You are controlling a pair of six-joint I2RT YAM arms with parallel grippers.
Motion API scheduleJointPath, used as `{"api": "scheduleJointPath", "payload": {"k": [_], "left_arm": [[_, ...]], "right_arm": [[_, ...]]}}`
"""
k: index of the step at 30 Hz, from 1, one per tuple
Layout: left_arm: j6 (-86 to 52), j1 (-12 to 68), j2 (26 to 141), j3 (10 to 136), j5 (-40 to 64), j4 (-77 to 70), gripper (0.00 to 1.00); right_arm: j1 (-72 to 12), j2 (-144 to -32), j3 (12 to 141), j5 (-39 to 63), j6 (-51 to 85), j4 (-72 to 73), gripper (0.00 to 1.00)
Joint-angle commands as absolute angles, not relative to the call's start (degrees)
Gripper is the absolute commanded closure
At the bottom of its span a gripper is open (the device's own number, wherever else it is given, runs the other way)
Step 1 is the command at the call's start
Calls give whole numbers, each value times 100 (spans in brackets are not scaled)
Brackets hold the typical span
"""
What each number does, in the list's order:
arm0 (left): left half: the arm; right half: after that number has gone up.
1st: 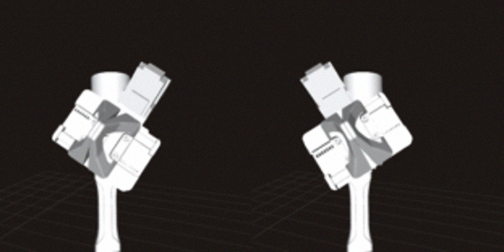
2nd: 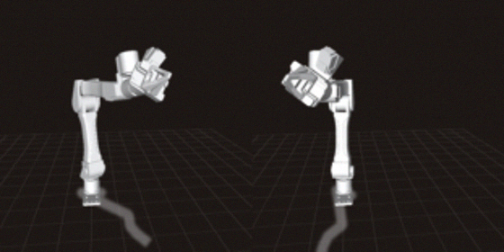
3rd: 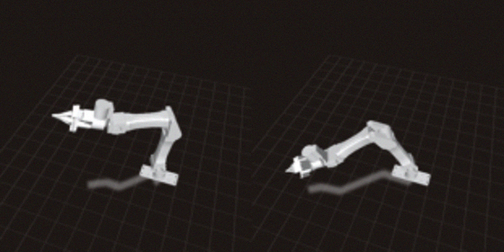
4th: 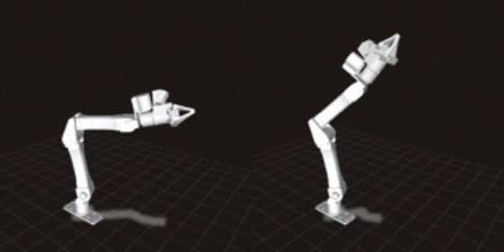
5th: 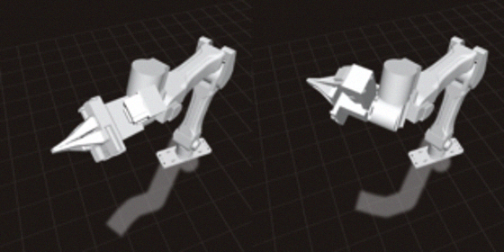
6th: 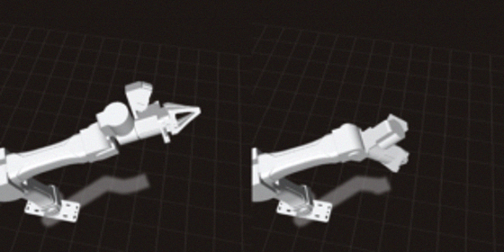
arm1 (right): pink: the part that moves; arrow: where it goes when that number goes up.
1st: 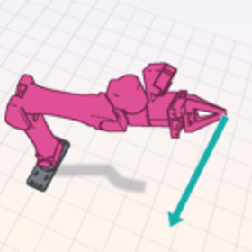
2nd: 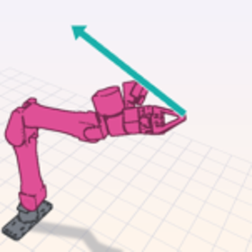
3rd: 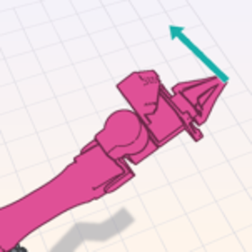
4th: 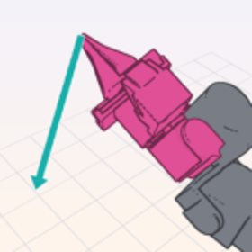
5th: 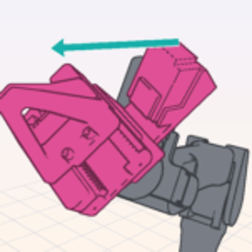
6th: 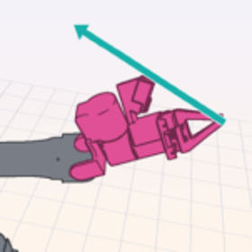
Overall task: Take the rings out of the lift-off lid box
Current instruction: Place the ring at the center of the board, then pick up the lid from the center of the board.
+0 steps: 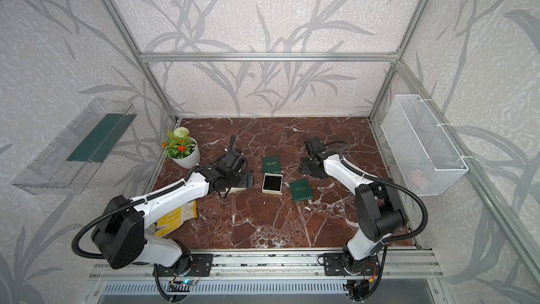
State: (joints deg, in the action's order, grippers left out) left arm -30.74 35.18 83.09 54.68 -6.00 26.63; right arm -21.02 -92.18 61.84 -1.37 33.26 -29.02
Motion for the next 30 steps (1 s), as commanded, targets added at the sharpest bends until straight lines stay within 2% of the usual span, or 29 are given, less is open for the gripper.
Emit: {"api": "scheduleJointPath", "payload": {"k": [1, 9, 15, 30], "left_arm": [[-3302, 3364, 8426, 5307, -962, 2854, 1], [-3547, 3088, 8697, 5142, -1176, 2747, 1], [-3755, 3057, 9256, 5502, -1499, 2927, 1], [-3806, 3042, 10096, 6009, -1651, 2822, 1]], "right_arm": [[-2183, -8816, 5956, 478, 2939, -2375, 13], [-2554, -8464, 5889, 562, 2539, -2274, 12], [-2619, -8279, 5562, 1142, 2558, -1953, 12], [-2689, -7942, 5232, 967, 2577, -2365, 12]]}}
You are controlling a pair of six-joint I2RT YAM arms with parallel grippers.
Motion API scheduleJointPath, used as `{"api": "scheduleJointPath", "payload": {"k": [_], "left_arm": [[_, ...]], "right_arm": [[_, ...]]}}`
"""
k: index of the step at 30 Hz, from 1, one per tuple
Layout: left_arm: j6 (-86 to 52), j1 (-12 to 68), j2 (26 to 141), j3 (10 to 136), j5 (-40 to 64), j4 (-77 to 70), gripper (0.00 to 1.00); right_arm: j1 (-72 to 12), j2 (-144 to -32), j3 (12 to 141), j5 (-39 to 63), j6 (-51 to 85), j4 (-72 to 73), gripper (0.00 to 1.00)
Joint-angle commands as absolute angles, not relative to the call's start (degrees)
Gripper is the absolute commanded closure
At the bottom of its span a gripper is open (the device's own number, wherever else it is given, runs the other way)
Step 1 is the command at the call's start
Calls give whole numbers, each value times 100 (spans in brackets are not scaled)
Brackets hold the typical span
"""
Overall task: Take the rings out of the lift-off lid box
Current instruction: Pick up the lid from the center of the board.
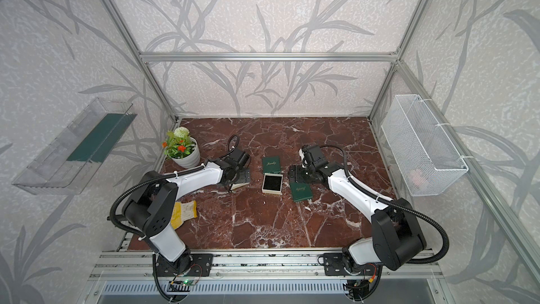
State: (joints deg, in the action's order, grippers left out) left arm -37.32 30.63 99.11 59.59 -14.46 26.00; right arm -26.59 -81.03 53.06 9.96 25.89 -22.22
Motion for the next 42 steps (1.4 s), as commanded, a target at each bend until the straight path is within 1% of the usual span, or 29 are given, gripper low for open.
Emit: {"api": "scheduleJointPath", "payload": {"k": [1, 6, 11, 17, 20, 33, 36, 38, 39, 42], "left_arm": [[-3799, 3054, 10120, 6052, -1686, 2853, 1], [-3920, 3050, 10052, 6104, -1686, 2951, 1], [-4428, 3056, 10170, 6422, -1520, 3225, 1], [-4868, 3074, 9961, 6291, -1405, 2891, 1], [-4947, 3074, 9884, 6219, -1513, 2796, 1], [-4902, 3076, 10403, 6345, -1649, 2870, 1], [-4779, 3067, 10441, 6330, -1641, 2802, 8], [-4603, 3067, 10449, 6294, -1563, 2671, 18], [-4523, 3067, 10453, 6293, -1549, 2633, 20], [-4193, 3067, 10457, 6315, -1564, 2636, 20]], "right_arm": [[-2682, -7950, 5244, 973, 2567, -2379, 12], [-2688, -8015, 5376, 969, 2425, -2426, 12], [-2684, -8083, 5438, 912, 2367, -2401, 12], [-2682, -8353, 5571, 949, 2182, -2427, 12], [-2688, -8474, 5591, 989, 2116, -2395, 12], [-2679, -8719, 5825, 1124, 1957, -2461, 12], [-2680, -8693, 5817, 1306, 2011, -2430, 13], [-2680, -8675, 5802, 1390, 2061, -2383, 13], [-2676, -8668, 5792, 1409, 2073, -2370, 13], [-2677, -8675, 5767, 1440, 2112, -2374, 13]]}}
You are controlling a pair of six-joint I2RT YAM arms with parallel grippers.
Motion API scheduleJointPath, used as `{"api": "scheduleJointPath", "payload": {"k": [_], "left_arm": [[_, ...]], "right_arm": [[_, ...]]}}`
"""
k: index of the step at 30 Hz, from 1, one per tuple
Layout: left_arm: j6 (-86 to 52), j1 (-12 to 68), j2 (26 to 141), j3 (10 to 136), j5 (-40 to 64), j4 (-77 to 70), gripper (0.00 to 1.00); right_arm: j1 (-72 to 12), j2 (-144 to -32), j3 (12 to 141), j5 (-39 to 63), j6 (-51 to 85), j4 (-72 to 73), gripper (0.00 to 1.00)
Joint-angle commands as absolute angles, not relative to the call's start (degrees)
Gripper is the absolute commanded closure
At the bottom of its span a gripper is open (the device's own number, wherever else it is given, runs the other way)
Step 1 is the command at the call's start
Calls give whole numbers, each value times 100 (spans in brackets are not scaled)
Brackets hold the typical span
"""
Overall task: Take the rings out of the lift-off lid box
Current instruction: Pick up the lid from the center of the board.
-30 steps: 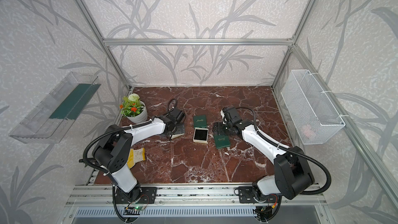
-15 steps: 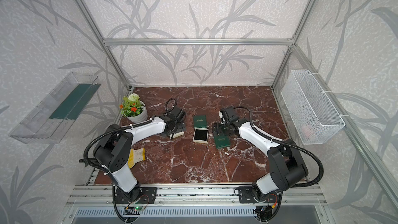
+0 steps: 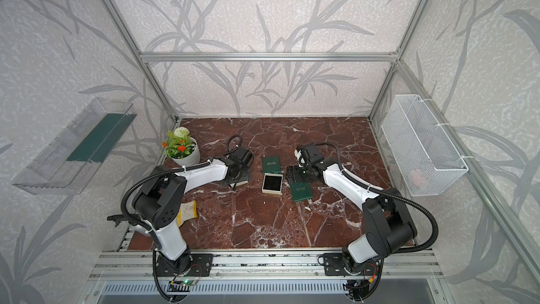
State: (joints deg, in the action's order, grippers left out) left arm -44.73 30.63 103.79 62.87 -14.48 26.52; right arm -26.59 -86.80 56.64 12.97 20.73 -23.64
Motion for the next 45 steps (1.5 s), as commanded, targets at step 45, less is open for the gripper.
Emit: {"api": "scheduleJointPath", "payload": {"k": [45], "left_arm": [[-3343, 3203, 8126, 4580, -632, 2461, 23]], "right_arm": [[-3740, -9328, 5746, 1862, 2923, -1862, 14]]}}
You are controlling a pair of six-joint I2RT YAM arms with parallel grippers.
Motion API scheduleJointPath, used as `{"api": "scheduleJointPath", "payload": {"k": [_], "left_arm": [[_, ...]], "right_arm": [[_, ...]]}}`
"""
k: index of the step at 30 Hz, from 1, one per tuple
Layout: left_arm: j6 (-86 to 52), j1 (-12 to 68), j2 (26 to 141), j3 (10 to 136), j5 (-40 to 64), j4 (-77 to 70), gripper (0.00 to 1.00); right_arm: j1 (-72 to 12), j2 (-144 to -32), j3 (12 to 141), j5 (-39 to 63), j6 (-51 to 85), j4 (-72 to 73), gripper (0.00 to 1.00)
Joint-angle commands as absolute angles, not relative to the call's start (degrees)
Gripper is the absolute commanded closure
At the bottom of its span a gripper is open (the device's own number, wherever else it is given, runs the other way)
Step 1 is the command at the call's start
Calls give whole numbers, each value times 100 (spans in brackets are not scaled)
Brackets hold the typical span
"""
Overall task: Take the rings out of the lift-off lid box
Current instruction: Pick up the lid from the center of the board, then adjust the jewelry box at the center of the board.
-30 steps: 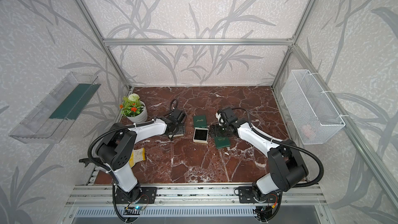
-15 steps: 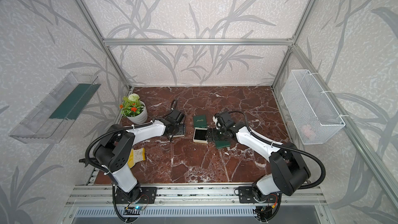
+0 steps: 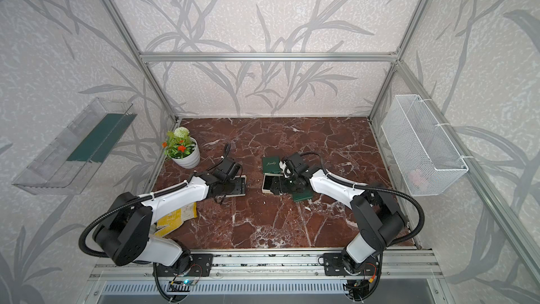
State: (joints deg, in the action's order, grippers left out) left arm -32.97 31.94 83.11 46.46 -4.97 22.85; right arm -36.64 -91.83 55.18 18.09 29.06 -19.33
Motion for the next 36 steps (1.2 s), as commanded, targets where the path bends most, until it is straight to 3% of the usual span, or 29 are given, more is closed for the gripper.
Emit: {"api": "scheduleJointPath", "payload": {"k": [1, 9, 17, 23, 36], "left_arm": [[-3332, 3207, 8092, 4588, -637, 2471, 23], [-3253, 3205, 7986, 4606, -589, 2479, 23], [-2964, 3280, 8148, 4824, -528, 2525, 24], [-2835, 3596, 8241, 5128, -442, 2412, 26], [-2588, 4333, 8920, 5990, -396, 2371, 27]], "right_arm": [[-3768, -9427, 5804, 1855, 2914, -1868, 14], [-3948, -10083, 6198, 2097, 2868, -1804, 14], [-4064, -9926, 6213, 2293, 2537, -1983, 13], [-3511, -9494, 5628, 2766, 3044, -1526, 10], [-2804, -9110, 5115, 2109, 3118, -1889, 9]]}}
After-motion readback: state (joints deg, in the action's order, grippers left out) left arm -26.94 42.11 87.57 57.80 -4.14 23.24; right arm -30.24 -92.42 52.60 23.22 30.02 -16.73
